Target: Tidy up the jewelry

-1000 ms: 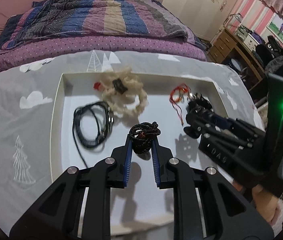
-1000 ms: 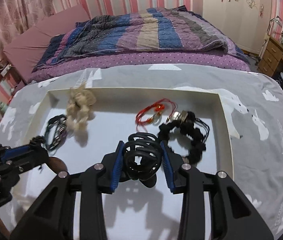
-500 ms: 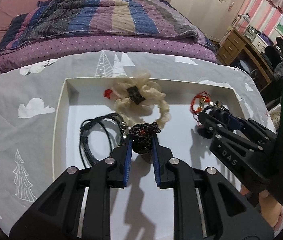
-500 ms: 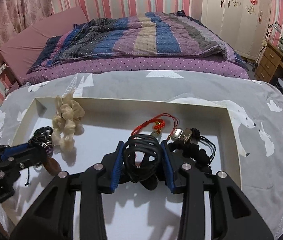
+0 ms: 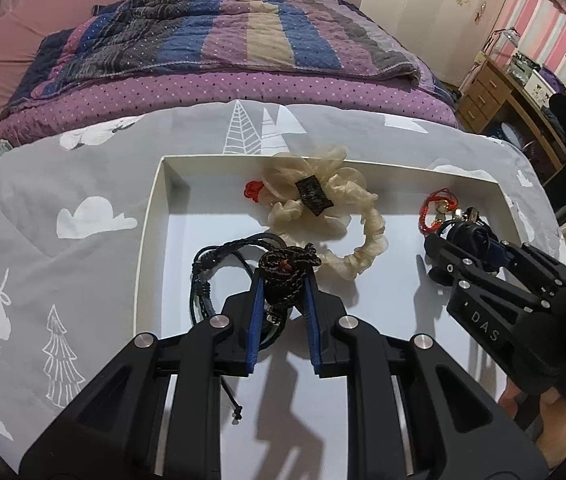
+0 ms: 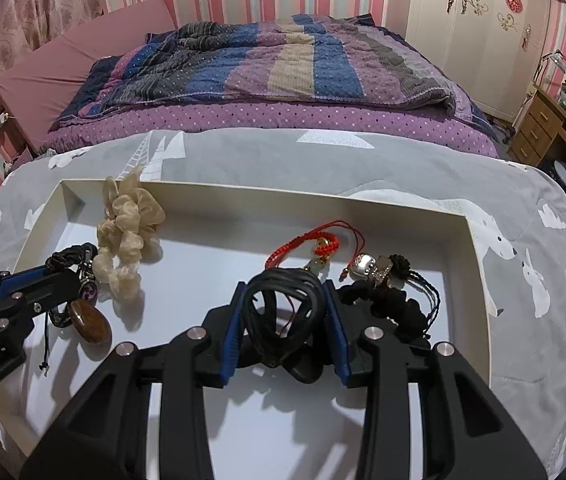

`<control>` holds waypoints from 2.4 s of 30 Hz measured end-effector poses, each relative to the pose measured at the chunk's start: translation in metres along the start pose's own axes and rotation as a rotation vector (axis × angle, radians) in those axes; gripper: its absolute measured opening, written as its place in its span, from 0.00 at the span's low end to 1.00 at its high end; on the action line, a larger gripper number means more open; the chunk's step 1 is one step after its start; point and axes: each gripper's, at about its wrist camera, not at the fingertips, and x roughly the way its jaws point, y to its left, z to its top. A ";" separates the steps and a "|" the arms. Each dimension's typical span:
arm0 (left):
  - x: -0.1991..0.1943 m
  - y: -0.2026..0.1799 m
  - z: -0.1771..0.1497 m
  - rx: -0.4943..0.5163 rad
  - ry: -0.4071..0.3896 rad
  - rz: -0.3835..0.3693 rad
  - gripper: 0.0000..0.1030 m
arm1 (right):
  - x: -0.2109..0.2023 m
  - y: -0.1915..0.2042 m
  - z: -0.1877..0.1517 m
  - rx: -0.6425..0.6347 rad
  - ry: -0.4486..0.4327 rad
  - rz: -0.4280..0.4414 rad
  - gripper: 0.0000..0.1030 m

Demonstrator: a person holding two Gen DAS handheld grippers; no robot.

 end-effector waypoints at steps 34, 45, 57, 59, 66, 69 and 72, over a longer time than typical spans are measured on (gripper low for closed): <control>-0.046 0.005 -0.020 0.029 -0.079 0.121 0.73 | -0.035 -0.010 0.002 0.065 0.024 0.042 0.57; -0.122 0.042 -0.070 -0.008 -0.087 0.132 0.97 | -0.111 -0.027 -0.037 -0.013 0.054 -0.011 0.76; -0.142 0.071 -0.166 -0.055 -0.028 0.146 0.97 | -0.160 -0.008 -0.140 -0.078 0.077 0.073 0.76; -0.142 0.071 -0.179 -0.059 -0.009 0.136 0.97 | -0.163 -0.002 -0.157 -0.118 0.116 0.076 0.76; -0.147 0.063 -0.216 -0.047 0.041 0.105 0.97 | -0.180 0.013 -0.199 -0.200 0.191 0.089 0.76; -0.149 0.059 -0.228 -0.019 0.061 0.114 0.97 | -0.181 0.022 -0.215 -0.246 0.232 0.072 0.76; -0.149 0.057 -0.237 0.000 0.105 0.108 0.97 | -0.179 0.031 -0.232 -0.284 0.307 0.083 0.76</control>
